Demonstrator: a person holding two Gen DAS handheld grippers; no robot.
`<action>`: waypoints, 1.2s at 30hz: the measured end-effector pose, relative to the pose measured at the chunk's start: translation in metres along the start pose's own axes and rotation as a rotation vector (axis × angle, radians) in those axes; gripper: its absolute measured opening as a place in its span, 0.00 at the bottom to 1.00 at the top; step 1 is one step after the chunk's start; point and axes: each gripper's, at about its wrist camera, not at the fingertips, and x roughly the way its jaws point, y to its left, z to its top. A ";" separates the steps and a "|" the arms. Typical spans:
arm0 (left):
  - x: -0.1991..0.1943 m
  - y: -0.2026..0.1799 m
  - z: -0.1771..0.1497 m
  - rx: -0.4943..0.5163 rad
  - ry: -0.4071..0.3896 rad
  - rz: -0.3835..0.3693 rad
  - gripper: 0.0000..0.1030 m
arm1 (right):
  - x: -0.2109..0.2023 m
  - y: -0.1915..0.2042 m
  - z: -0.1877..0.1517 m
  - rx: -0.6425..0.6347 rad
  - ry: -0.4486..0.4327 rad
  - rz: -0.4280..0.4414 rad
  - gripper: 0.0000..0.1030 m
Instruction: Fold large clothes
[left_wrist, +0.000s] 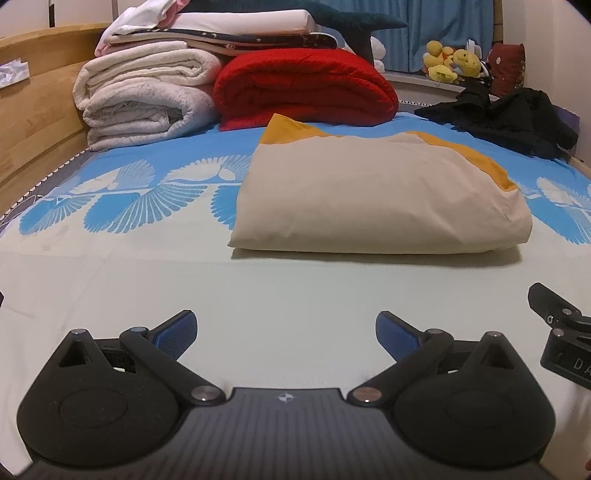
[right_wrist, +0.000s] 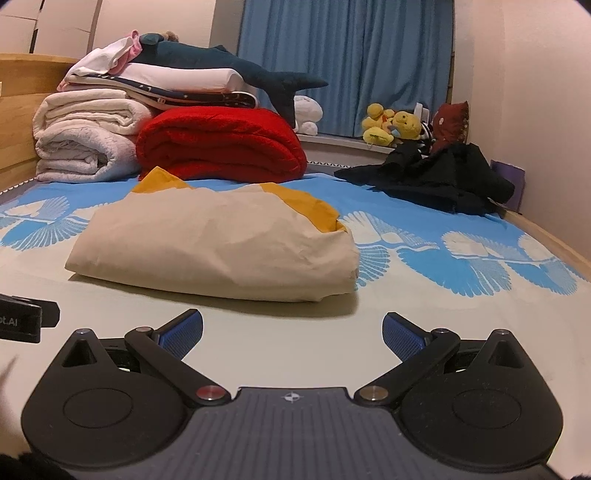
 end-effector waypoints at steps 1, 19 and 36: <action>0.000 0.000 0.000 0.001 0.000 0.001 1.00 | 0.000 0.001 0.000 -0.003 0.001 0.002 0.99; 0.000 -0.003 -0.005 0.028 0.001 0.017 1.00 | -0.005 0.002 0.000 0.007 -0.003 0.011 0.99; -0.002 -0.003 -0.006 0.034 -0.002 0.017 1.00 | -0.006 0.004 0.001 0.005 -0.006 0.010 0.99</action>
